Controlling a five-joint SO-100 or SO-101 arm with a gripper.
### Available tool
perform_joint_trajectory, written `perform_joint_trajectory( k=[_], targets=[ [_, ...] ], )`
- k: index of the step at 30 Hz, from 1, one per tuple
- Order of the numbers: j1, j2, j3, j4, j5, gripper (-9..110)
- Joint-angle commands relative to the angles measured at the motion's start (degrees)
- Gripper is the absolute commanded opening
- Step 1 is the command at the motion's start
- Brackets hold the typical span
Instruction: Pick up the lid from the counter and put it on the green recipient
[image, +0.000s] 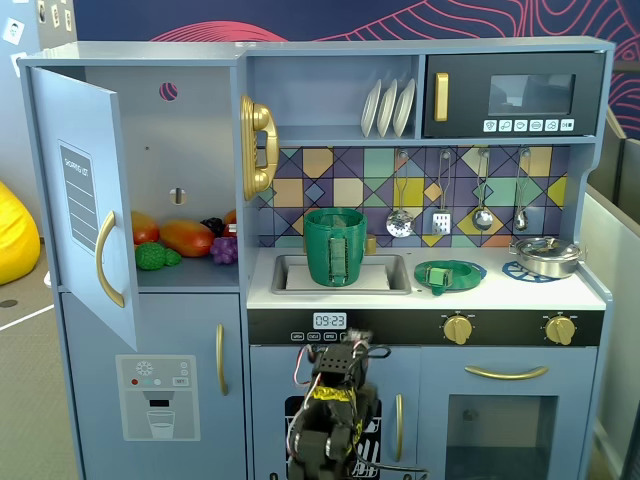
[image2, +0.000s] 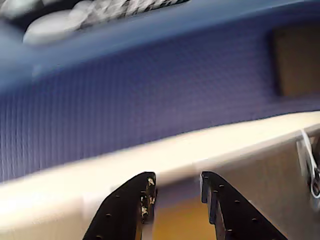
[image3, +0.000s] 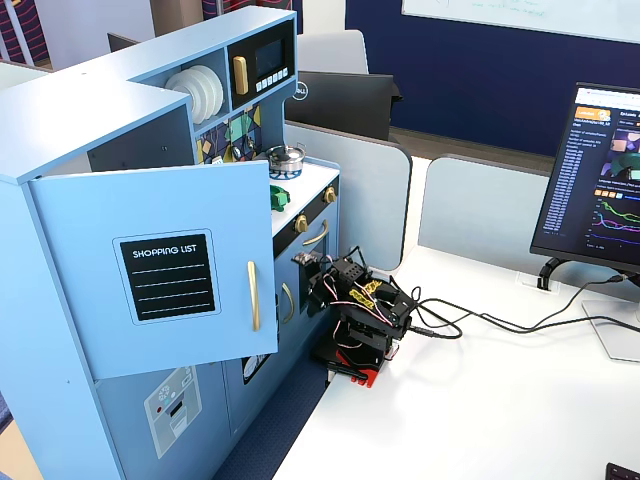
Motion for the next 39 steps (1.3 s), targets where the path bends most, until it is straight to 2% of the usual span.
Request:
perform_joint_trajectory(
  k=[1, 3, 9, 11, 19, 22, 28, 39],
  targets=[
    [7.38, -6.15, -10.63, -20.39, -5.63, 0],
    [9.58, -9.05, -15.38, -28.13, -6.42, 0],
    [15.56, -21.18, -34.19, -30.23, -5.27, 0],
    [17.75, -22.68, -36.65, -31.2, -4.39, 7],
    [21.62, -21.53, -34.19, -43.15, -1.49, 47],
    [21.8, -23.2, -32.61, -50.54, -1.32, 54],
    [22.76, -31.38, -31.03, -64.78, -1.85, 56],
    [23.47, -43.51, -32.61, -74.62, -0.88, 54]
  ],
)
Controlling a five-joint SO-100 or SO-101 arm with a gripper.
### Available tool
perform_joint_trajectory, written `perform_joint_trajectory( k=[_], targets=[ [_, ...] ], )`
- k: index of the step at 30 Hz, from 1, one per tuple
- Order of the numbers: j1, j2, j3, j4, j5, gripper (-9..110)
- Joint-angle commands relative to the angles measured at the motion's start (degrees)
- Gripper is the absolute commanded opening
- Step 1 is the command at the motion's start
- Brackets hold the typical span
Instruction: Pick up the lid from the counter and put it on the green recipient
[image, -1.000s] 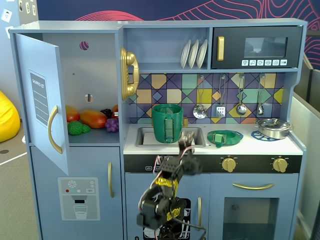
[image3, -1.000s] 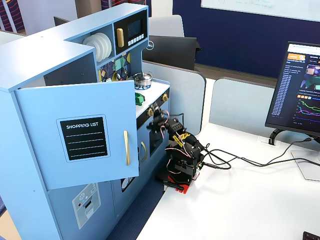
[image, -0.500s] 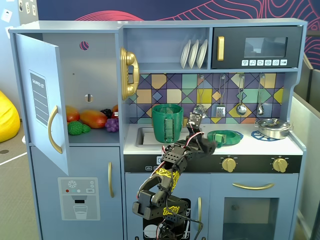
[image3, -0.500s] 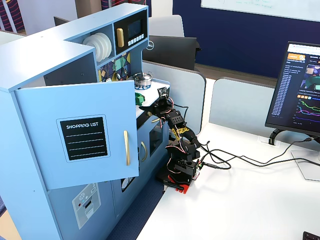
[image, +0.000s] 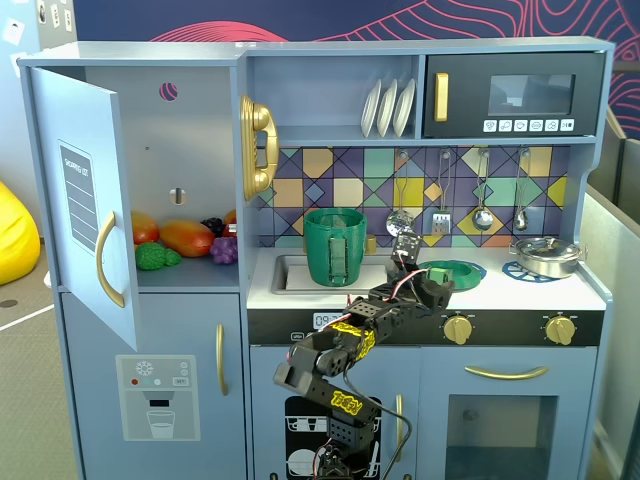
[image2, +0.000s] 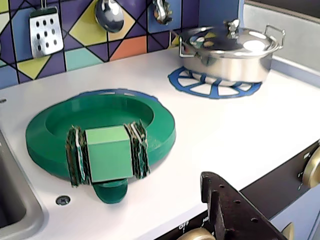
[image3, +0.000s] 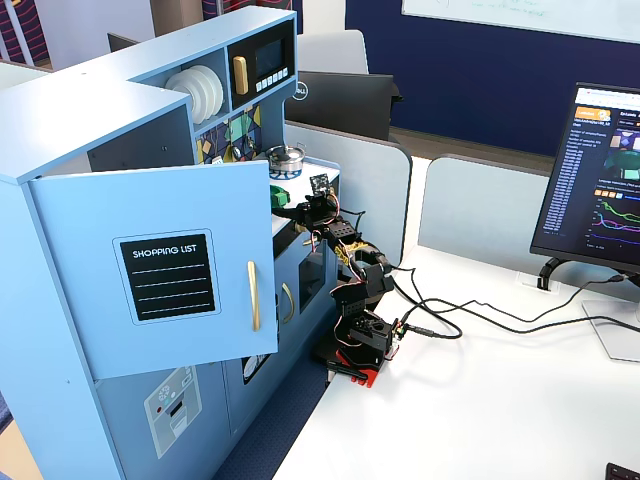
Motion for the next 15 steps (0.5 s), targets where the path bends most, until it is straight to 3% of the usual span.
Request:
perform_joint_trajectory(
  k=[1, 15],
  targets=[
    [0.53, -3.6, -4.39, -3.6, 0.97, 54],
    [-0.97, -16.96, -17.67, -4.75, 1.41, 51]
  ],
)
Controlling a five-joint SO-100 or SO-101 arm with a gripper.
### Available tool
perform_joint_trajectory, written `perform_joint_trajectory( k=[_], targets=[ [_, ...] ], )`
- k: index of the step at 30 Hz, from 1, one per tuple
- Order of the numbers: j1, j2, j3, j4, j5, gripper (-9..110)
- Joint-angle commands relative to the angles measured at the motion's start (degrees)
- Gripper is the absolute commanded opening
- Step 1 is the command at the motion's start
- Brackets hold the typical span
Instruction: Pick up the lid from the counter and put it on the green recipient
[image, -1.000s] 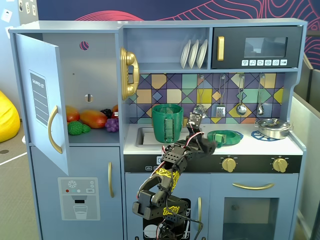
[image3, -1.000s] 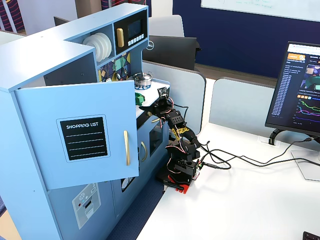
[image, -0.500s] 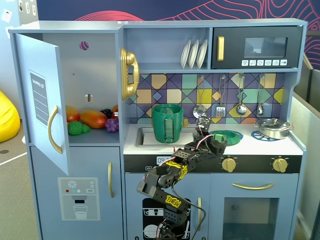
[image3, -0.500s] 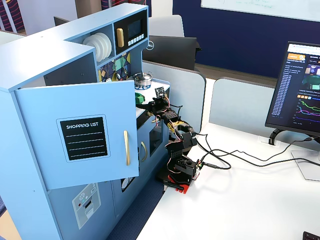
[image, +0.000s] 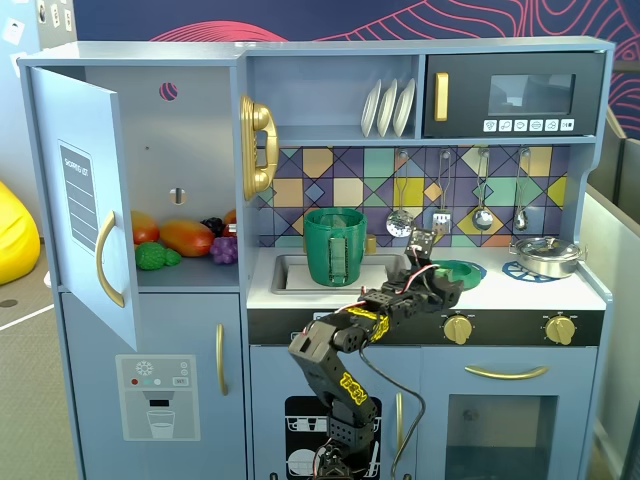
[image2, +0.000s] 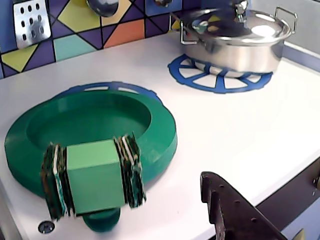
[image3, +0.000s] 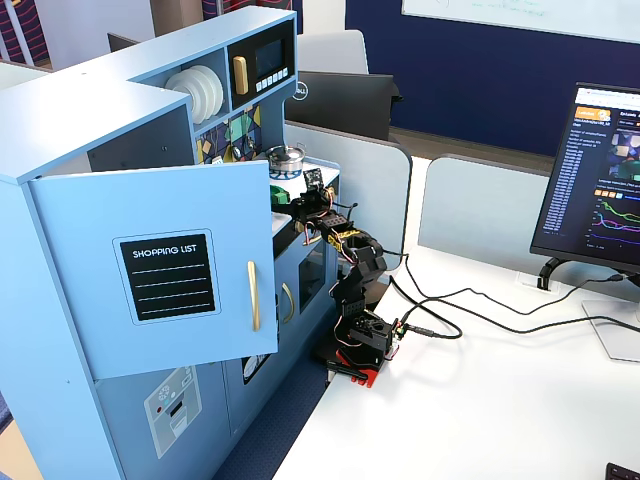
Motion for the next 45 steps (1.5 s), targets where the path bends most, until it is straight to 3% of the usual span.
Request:
perform_joint_trajectory(
  k=[1, 14, 22, 36, 45],
  targets=[
    [-1.14, -1.85, -7.21, -1.85, 1.14, 51],
    [-3.87, -9.14, -13.1, -2.37, 1.67, 42],
    [-6.24, -10.28, -12.57, -2.2, -2.02, 0],
    [-5.63, -9.4, -15.29, -5.36, -0.18, 0],
    [-4.66, -3.6, -25.49, 5.45, 2.64, 0]
  ],
)
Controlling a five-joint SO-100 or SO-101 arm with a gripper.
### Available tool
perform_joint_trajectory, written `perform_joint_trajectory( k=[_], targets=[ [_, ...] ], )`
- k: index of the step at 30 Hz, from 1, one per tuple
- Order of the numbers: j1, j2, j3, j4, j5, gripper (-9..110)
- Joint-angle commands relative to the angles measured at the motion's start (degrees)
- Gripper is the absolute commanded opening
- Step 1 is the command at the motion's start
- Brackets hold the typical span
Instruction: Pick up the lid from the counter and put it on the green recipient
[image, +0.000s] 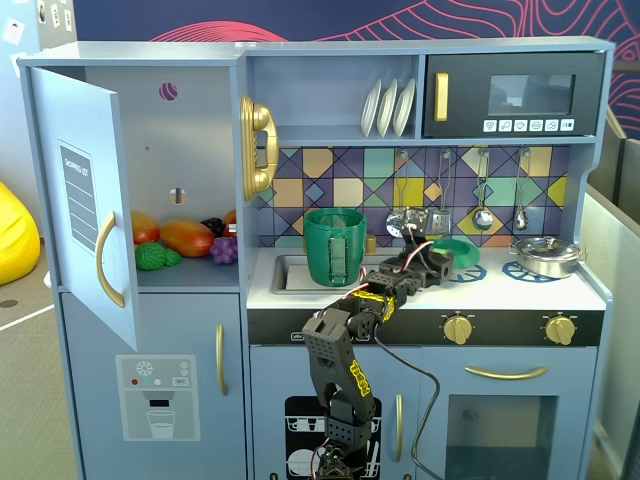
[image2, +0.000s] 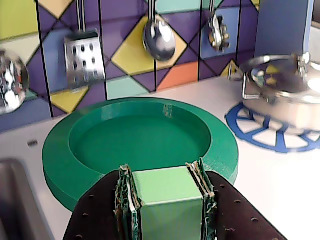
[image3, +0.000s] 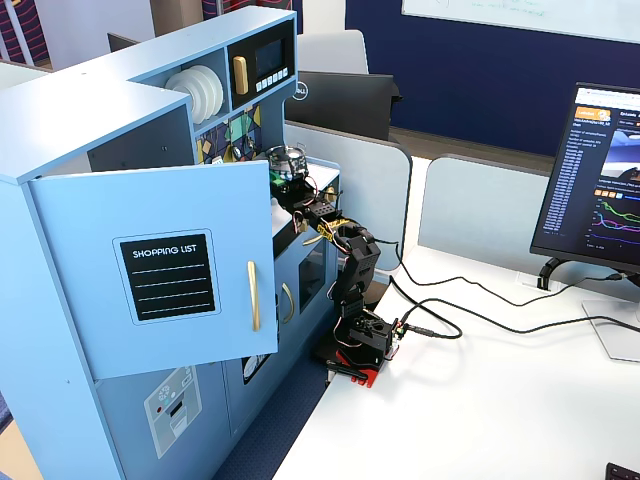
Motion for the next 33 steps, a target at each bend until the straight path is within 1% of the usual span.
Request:
perform_joint_trajectory(
  k=[1, 8, 11, 15, 25, 33],
  targets=[
    [1.32, 7.73, -9.14, 5.54, 1.93, 0],
    [-1.85, 14.06, -15.56, 17.05, 3.96, 0],
    [-5.54, 16.88, -18.54, 22.94, 4.04, 0],
    [-11.34, 19.07, -21.88, 26.72, 3.08, 0],
    [-23.47, 17.93, -25.49, 29.44, 0.88, 0],
    [-26.81, 15.29, -24.61, 29.09, -0.09, 0]
  ],
)
